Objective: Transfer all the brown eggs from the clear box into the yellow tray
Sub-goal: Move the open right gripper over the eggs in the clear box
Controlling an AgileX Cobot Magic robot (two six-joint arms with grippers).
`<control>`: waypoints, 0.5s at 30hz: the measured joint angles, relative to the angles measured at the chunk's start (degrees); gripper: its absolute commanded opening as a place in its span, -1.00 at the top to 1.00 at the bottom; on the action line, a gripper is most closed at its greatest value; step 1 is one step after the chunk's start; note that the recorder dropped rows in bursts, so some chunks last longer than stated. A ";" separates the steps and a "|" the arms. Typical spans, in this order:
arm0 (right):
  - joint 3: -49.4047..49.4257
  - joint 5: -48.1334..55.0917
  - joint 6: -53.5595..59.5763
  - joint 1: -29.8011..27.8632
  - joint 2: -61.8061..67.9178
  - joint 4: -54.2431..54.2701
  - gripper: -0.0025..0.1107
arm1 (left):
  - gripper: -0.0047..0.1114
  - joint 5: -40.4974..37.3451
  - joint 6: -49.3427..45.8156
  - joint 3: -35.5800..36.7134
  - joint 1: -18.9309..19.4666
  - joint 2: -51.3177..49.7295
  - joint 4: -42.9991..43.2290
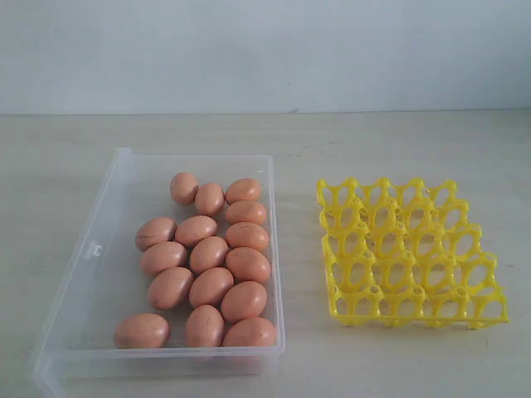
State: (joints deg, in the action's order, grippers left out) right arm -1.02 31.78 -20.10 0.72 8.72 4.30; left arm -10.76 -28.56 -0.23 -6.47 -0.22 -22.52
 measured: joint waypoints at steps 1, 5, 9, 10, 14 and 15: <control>0.00 0.00 0.18 0.00 0.00 -0.13 0.96 | -0.42 0.00 0.00 0.00 0.00 0.00 0.00; 0.00 -4.21 0.55 0.00 0.00 -4.30 0.96 | -0.42 0.00 0.00 0.00 0.00 0.00 0.00; 0.00 -15.72 0.67 0.00 0.00 -14.10 0.96 | -0.42 0.00 0.00 0.00 0.00 0.00 0.00; 0.00 -18.78 0.67 0.00 0.00 -15.43 0.96 | -0.42 0.00 0.00 0.00 0.00 0.00 0.00; 0.00 -30.07 1.47 0.00 0.00 -17.73 0.96 | -0.42 0.00 0.00 0.00 0.00 0.00 0.00; 0.00 -32.72 1.61 0.00 0.00 -17.84 0.96 | -0.42 0.00 0.00 0.00 0.00 0.00 0.00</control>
State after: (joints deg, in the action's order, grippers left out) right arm -1.02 -0.94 -18.50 0.72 8.72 -13.54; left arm -10.76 -28.56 -0.23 -6.47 -0.22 -22.52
